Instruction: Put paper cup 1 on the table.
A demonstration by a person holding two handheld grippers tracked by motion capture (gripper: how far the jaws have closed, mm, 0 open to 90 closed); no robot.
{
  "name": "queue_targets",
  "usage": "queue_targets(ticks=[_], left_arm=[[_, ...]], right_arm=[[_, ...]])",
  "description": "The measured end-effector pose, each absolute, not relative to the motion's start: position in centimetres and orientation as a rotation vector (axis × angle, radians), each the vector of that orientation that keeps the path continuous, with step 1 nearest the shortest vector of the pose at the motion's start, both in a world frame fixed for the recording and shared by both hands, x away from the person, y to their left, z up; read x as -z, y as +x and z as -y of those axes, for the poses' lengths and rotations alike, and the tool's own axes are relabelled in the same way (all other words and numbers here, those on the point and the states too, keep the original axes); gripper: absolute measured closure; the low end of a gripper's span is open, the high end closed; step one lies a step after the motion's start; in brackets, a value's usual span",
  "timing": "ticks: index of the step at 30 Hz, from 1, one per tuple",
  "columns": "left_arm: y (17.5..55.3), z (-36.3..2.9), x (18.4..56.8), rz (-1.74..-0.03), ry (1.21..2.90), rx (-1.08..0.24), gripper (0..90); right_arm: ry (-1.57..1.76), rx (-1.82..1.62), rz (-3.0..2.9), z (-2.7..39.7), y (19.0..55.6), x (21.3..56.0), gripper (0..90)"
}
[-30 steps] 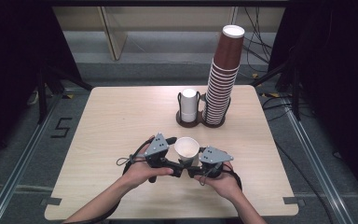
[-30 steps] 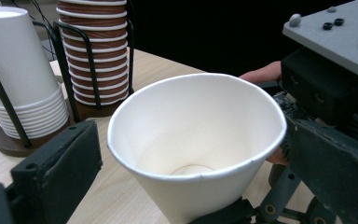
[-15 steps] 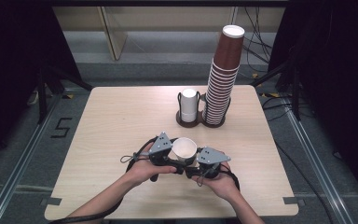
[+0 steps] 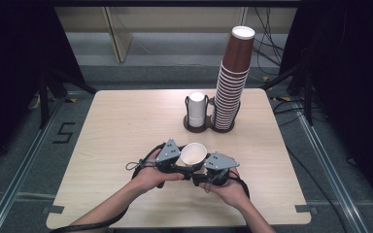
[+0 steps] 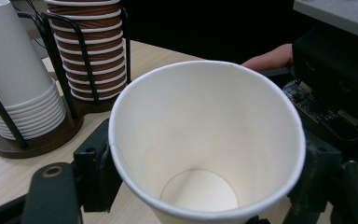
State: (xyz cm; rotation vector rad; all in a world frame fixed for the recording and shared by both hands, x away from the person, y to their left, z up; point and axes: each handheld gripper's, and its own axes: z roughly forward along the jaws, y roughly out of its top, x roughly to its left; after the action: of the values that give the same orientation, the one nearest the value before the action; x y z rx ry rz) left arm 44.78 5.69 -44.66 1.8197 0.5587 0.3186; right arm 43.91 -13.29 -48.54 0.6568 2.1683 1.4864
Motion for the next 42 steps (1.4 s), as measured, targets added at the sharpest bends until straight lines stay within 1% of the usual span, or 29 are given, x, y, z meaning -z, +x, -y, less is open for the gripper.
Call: queue_targets(ticks=[6, 18, 28, 42], left_arm=[[44.9, -5.8, 44.7, -0.525, 1.816, -0.341, 26.6], [45.1, -6.6, 44.3, -0.543, 1.817, -0.386, 27.0], [46.1, -8.4, 43.6, -0.609, 1.784, -0.465, 27.0], [49.2, -13.4, 43.5, -0.823, 1.719, -0.669, 27.1]], right_arm=[[0.679, -1.476, -2.183, 13.3, 44.0, 48.5, 17.7], [0.743, -1.453, -2.205, 13.6, 44.1, 48.5, 2.9], [0.742, -1.44, -2.199, 13.7, 44.2, 48.6, 1.4], [0.793, -1.441, -2.183, 13.9, 44.3, 48.9, 1.7]])
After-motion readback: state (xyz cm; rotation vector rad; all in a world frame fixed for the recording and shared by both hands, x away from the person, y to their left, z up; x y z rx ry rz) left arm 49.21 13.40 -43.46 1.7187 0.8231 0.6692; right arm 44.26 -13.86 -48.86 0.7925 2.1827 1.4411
